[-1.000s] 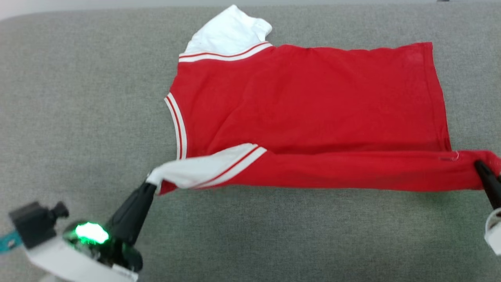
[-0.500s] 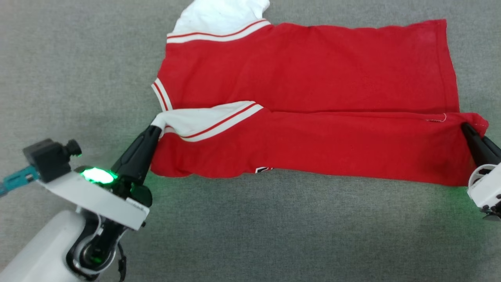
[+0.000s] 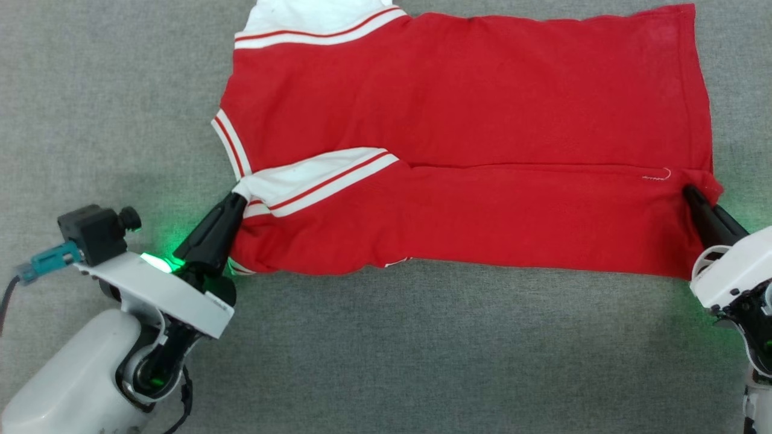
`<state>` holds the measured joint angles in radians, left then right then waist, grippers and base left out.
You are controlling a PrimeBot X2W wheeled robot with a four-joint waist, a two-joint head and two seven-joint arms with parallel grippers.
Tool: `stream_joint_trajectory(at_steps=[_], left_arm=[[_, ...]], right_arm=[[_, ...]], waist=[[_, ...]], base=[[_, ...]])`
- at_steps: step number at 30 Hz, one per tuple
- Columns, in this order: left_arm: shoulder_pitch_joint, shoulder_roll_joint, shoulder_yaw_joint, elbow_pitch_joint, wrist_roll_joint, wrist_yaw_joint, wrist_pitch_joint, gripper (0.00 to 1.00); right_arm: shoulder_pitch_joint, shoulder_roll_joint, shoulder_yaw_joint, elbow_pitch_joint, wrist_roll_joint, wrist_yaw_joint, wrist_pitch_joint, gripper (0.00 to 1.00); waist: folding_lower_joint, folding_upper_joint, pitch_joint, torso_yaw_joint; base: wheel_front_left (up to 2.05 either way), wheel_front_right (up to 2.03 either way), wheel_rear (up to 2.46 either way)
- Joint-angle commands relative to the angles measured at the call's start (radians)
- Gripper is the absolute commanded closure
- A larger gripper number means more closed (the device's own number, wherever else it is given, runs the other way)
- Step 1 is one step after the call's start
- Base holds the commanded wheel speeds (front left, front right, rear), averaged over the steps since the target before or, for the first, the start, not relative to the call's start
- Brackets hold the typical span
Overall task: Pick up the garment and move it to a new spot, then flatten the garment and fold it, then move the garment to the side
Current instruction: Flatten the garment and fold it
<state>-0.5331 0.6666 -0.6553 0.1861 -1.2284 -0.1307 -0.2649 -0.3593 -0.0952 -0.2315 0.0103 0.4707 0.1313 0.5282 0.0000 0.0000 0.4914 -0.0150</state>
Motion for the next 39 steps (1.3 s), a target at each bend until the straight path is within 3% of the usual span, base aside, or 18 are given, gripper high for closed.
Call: stream_joint_trajectory(at_steps=[1, 3, 4, 7, 9, 10, 11, 14, 19, 25, 29, 33, 39], left_arm=[[0.007, -0.003, -0.010, 0.029, 0.006, 0.001, 0.003, 1.00], [0.001, 0.001, -0.017, 0.046, 0.019, 0.002, 0.003, 1.00], [0.000, 0.003, -0.018, 0.054, 0.023, 0.002, 0.002, 0.95], [-0.008, 0.012, -0.063, 0.081, 0.045, 0.002, 0.003, 0.69], [-0.018, 0.015, -0.094, 0.103, 0.057, 0.002, 0.003, 0.52], [-0.027, 0.017, -0.106, 0.110, 0.062, 0.002, 0.003, 0.19], [-0.039, 0.021, -0.117, 0.115, 0.070, 0.002, 0.003, 0.00], [-0.079, 0.052, -0.170, 0.099, 0.093, 0.002, 0.020, 0.00], [-0.170, 0.157, -0.225, 0.068, 0.101, 0.001, 0.114, 0.00], [-0.289, 0.248, -0.268, 0.033, 0.056, 0.004, 0.411, 0.00], [-0.345, 0.256, -0.298, -0.012, -0.015, 0.052, 0.637, 0.00], [-0.371, 0.277, -0.353, -0.073, -0.068, 0.063, 0.856, 0.00], [-0.358, 0.252, -0.363, -0.069, -0.129, 0.070, 0.922, 0.00]], right_arm=[[-0.004, 0.001, 0.008, 0.019, -0.004, -0.001, -0.005, 1.00], [-0.008, -0.001, 0.019, 0.038, -0.002, -0.001, -0.012, 1.00], [-0.009, -0.002, 0.024, 0.045, 0.000, -0.001, -0.016, 1.00], [-0.009, -0.011, 0.033, 0.069, 0.008, -0.001, -0.034, 0.99], [-0.005, -0.018, 0.035, 0.083, 0.009, -0.001, -0.051, 0.59], [-0.002, -0.022, 0.035, 0.088, 0.010, -0.001, -0.062, 0.27], [0.002, -0.024, 0.032, 0.094, 0.011, -0.001, -0.074, 0.00], [0.012, -0.029, 0.026, 0.093, 0.032, -0.001, -0.104, 0.00], [0.040, -0.040, 0.016, 0.050, 0.053, -0.001, -0.129, 0.00], [0.066, -0.037, 0.008, -0.023, 0.061, -0.001, -0.120, 0.00], [0.066, -0.033, 0.005, -0.056, 0.055, -0.001, -0.106, 0.00], [0.062, -0.027, 0.007, -0.072, 0.047, -0.001, -0.100, 0.00], [0.050, -0.015, 0.017, -0.078, 0.044, -0.001, -0.103, 0.00]], waist=[[0.0000, 0.0000, -0.001, 0.000], [0.0000, 0.0000, -0.007, 0.000], [0.0000, 0.0000, -0.010, 0.000], [0.0000, 0.0000, -0.030, 0.001], [0.0000, 0.0000, -0.047, 0.004], [0.0000, 0.0000, -0.057, 0.005], [0.0000, 0.0000, -0.067, 0.007], [0.0000, 0.0000, -0.106, 0.018], [0.0000, 0.0000, -0.158, 0.031], [0.0000, 0.0000, -0.186, 0.030], [0.0000, 0.0000, -0.181, 0.023], [0.0000, 0.0000, -0.164, 0.012], [0.0000, 0.0000, -0.127, -0.009]], base=[[0.00, 0.00, 0.00], [0.00, 0.00, 0.00], [0.00, 0.00, 0.00], [0.00, 0.00, 0.00], [0.00, 0.00, 0.00], [0.00, 0.00, 0.00], [0.00, 0.00, 0.00], [0.00, 0.00, 0.00], [0.00, 0.00, 0.00], [0.00, 0.00, 0.00], [0.00, 0.00, 0.00], [0.00, 0.00, 0.00], [0.00, 0.00, 0.00]])
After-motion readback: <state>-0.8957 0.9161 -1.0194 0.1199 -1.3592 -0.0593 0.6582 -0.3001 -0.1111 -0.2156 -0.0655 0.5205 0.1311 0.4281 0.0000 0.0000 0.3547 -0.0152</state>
